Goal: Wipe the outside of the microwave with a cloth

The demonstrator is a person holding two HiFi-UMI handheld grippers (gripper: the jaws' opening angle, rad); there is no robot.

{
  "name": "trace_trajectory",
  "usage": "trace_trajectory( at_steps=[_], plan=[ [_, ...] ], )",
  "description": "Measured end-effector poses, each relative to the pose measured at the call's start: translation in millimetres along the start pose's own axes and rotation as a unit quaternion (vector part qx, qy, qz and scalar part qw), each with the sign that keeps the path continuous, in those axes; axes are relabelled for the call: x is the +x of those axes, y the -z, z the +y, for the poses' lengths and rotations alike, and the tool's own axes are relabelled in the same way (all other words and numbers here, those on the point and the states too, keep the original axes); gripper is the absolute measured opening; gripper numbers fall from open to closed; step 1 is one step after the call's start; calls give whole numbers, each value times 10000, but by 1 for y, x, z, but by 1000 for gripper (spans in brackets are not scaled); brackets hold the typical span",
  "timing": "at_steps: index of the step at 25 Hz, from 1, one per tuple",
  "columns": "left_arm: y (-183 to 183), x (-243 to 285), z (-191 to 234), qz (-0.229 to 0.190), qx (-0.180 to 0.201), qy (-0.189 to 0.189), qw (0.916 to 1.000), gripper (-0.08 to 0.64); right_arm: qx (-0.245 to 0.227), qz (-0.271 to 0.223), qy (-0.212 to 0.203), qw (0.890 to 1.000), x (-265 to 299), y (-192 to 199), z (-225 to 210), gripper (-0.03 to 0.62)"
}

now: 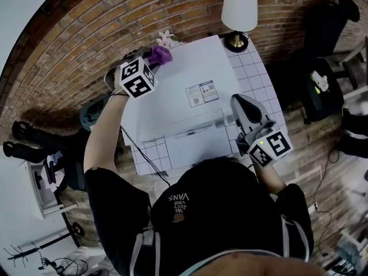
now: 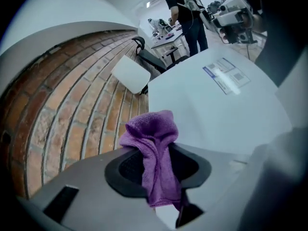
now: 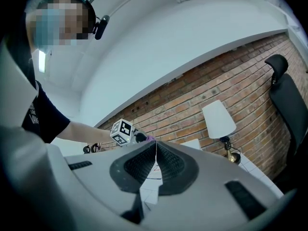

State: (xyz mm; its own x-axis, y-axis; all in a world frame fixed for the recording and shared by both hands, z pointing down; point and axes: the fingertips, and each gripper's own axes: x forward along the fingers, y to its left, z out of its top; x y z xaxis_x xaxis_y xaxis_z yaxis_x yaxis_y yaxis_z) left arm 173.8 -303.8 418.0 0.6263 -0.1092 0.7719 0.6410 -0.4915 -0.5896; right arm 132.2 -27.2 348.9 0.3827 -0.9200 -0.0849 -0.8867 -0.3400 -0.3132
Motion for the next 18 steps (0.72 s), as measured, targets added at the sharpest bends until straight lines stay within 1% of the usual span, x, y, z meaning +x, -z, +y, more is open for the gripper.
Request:
trace_trajectory(
  at_steps=[3,6,8,13,15,18],
  plan=[
    [-44,13,-2,-78,298,147,9994,140,19,-7,-43,10000,-3,-4,-10,4],
    [-83,26,-5,-194,380,280,9987,140,20,-13,-65,10000,-9,-8,-21,4],
    [-106,35,-5,-231,499,295,9981,140,23,-14,-70,10000,-11,-10,-30,3],
    [-155,51,-4,-281,1048,210,9939,140,72,27,-33,10000,-19,-13,-47,3],
    [-172,55,-6,-375,1087,242,9931,140,80,50,-25,10000,-22,-13,-51,5],
    [-187,57,-10,-522,1020,326,9929,140,80,68,-12,9999,-24,-12,-52,5]
  ],
)
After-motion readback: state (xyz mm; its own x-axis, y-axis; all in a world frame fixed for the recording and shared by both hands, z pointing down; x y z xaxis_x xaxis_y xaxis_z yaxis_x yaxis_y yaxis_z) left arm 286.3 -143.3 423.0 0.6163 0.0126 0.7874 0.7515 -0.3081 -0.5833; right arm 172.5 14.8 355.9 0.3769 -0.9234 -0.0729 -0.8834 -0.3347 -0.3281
